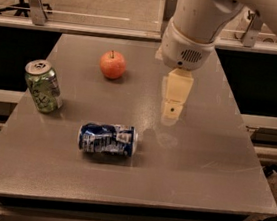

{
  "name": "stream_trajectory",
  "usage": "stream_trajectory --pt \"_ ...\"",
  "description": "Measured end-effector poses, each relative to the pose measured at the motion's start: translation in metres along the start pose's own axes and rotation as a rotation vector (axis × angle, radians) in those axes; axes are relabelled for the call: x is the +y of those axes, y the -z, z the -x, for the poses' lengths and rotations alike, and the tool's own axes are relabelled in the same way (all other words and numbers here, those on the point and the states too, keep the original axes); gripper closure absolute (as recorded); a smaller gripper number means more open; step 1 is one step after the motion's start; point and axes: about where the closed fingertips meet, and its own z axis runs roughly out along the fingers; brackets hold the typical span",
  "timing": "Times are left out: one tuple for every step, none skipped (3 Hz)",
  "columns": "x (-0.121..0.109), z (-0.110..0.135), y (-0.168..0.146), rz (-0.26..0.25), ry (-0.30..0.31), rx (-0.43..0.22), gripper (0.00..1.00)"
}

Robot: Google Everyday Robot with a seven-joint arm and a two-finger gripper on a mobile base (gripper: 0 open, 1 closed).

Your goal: Knock pepsi can over

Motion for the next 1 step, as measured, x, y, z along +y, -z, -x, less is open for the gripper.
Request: stream_trajectory --pt "-0.0037 0.0013 0.0052 -0.012 0.018 -0.006 0.00"
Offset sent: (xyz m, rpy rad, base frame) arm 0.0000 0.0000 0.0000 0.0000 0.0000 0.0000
